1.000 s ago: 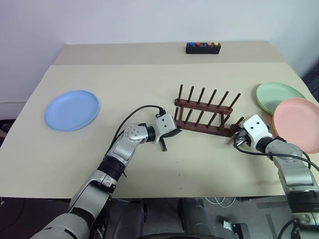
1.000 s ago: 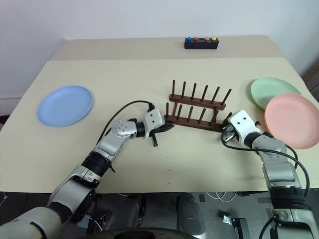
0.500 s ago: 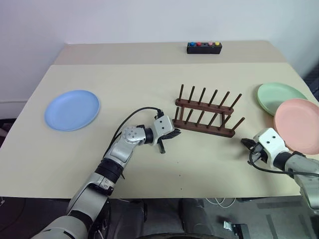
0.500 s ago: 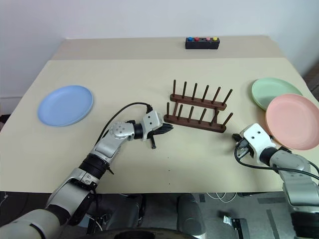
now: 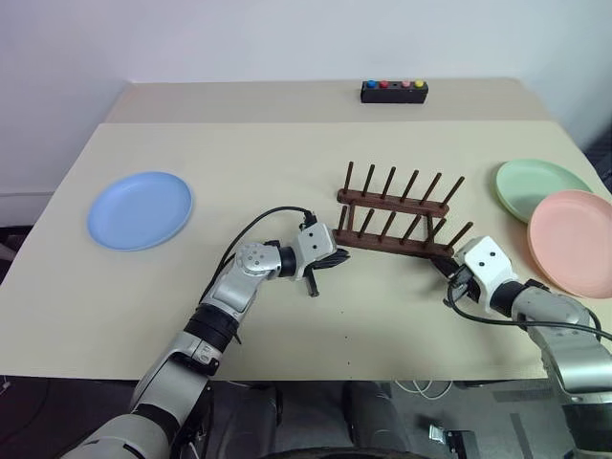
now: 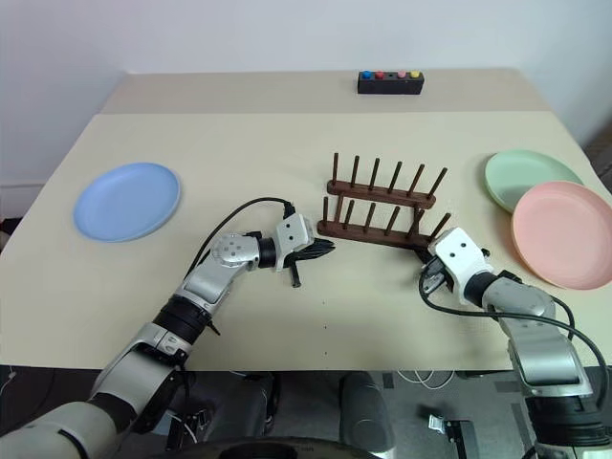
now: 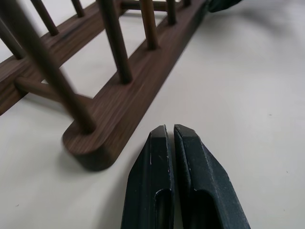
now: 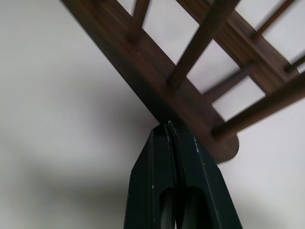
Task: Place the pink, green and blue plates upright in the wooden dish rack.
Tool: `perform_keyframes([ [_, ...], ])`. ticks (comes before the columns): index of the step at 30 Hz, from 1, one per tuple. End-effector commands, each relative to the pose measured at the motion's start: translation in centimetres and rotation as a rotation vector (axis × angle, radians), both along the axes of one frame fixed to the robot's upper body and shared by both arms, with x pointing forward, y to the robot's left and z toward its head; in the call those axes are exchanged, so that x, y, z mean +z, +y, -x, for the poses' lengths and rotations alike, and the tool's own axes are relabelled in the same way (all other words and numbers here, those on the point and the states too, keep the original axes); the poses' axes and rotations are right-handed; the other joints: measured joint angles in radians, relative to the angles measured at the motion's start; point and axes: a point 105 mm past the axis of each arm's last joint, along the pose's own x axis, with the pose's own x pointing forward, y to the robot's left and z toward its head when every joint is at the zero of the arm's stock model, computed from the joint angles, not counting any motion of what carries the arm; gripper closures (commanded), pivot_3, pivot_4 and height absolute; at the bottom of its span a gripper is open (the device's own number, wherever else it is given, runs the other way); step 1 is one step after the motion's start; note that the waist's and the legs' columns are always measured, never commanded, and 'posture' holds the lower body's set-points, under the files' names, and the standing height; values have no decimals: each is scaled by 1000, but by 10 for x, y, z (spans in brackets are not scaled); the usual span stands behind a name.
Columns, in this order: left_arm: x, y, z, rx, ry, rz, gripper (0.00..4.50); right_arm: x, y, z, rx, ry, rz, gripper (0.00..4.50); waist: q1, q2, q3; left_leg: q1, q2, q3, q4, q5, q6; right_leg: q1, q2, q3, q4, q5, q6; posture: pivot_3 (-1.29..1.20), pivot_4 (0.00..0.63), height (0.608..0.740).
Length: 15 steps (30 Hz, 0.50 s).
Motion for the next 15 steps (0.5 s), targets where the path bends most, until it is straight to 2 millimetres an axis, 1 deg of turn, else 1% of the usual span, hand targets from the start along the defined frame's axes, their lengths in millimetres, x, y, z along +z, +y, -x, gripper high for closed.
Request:
perform_keyframes([
  [1, 3, 2, 0, 10, -13, 3, 4276, 3, -5, -6, -23, -32, 12, 4500, 0, 0, 0, 0, 0, 0, 0, 0, 0, 0, 0, 0, 0, 0, 0, 0, 150, 740],
  [5, 3, 4, -3, 28, -28, 0, 4276, 2, -9, -11, -31, -41, 13, 4500, -1, 0, 0, 0, 0, 0, 0, 0, 0, 0, 0, 0, 0, 0, 0, 0, 150, 740],
  [8, 7, 6, -12, 71, -47, 13, 4276, 4, -11, -19, -37, -59, 19, 4500, -1, 0, 0, 0, 0, 0, 0, 0, 0, 1, 0, 0, 0, 0, 0, 0, 150, 740],
  [11, 9, 5, -17, 91, -59, 20, 4276, 5, -13, -24, -39, -74, 27, 4500, -1, 0, 0, 1, 0, 0, 0, 0, 0, 0, 0, 0, 0, 0, 0, 0, 150, 740],
  [15, 11, 6, -27, 135, -77, 21, 4276, 9, -12, -35, -35, -96, 34, 4500, -2, 0, 0, 1, 0, 0, 1, 0, 0, 0, 0, 0, 0, 0, 0, 0, 150, 740],
])
